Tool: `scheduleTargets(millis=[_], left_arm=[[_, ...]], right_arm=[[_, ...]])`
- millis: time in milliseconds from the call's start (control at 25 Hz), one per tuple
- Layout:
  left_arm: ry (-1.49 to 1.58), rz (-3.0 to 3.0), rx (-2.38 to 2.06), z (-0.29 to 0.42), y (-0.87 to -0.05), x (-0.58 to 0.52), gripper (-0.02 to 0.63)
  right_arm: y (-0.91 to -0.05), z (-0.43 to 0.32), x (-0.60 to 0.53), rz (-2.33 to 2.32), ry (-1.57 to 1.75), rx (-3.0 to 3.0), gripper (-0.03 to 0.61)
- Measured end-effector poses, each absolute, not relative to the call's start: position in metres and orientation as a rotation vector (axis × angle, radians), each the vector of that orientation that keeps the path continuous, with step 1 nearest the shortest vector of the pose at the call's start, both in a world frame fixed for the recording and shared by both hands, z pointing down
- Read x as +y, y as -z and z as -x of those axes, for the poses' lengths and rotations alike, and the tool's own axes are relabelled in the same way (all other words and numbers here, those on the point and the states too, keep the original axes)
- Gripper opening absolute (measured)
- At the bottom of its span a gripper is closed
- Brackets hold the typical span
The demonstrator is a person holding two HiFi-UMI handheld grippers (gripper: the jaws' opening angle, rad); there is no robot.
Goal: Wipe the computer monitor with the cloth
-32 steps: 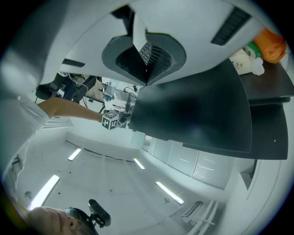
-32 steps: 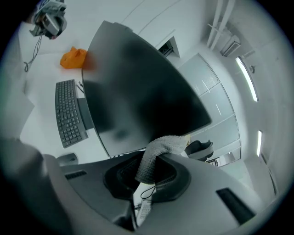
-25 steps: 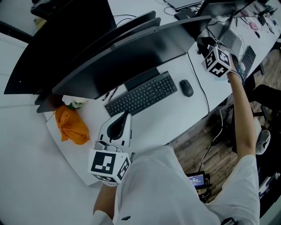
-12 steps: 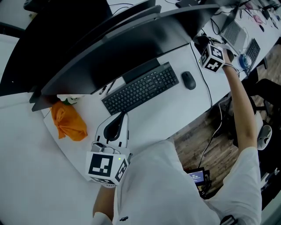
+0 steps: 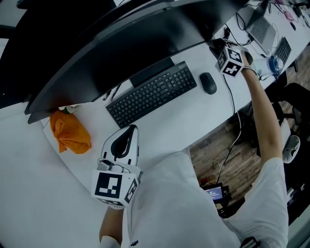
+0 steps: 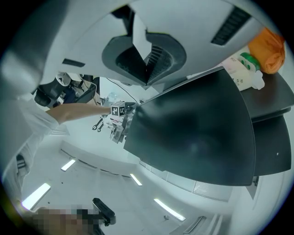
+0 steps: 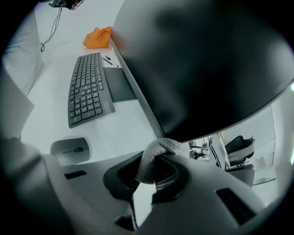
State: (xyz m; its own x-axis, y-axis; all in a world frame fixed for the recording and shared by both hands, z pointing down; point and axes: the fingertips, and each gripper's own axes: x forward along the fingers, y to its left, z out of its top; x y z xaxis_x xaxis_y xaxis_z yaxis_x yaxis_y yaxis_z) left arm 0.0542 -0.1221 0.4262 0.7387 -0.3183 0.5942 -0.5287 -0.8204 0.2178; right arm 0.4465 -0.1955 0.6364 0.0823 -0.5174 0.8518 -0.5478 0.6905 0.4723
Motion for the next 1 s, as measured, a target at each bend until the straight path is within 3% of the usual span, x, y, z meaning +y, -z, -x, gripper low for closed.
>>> scheduleTargets(millis=[600,1000], left_arm=[[-0.808,-2.544,-0.648,-0.052,-0.435,-0.106,0.02],[-0.794,-2.547,-0.688,-0.028,-0.43,-0.097,0.019]], right_arm=[[-0.641,-0.391,-0.218,-1.471,-0.446,-1.959,0.028],[-0.633,-0.333,-0.227,-1.57,-0.472,-2.074,0.028]])
